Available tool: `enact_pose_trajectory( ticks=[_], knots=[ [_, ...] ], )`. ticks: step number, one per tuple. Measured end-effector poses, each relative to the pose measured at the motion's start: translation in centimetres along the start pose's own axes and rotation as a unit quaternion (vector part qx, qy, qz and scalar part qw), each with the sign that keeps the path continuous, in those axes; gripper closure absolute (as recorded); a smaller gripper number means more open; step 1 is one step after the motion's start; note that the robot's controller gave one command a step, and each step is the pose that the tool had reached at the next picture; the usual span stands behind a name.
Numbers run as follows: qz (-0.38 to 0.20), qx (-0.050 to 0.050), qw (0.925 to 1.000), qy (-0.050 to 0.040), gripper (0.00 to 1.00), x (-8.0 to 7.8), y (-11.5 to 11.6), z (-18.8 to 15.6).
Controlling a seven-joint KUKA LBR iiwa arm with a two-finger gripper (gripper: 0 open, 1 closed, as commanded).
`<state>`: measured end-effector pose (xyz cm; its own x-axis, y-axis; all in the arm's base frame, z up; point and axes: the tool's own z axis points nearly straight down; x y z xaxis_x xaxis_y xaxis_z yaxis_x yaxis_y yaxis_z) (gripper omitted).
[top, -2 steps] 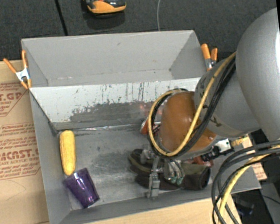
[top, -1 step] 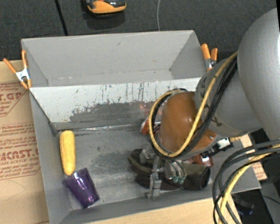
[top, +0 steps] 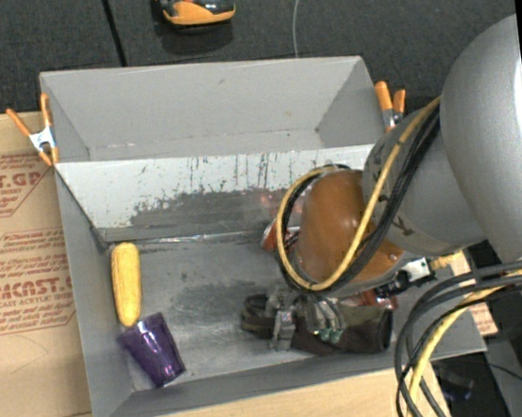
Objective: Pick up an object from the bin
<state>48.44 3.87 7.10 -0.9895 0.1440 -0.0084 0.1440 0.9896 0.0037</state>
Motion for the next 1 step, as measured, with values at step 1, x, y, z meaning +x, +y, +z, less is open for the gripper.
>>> enact_pose_trajectory(
  ticks=[1],
  knots=[
    [0.007,0.0,1.0,0.0004,1.0,0.01,0.02,0.0]
  ],
)
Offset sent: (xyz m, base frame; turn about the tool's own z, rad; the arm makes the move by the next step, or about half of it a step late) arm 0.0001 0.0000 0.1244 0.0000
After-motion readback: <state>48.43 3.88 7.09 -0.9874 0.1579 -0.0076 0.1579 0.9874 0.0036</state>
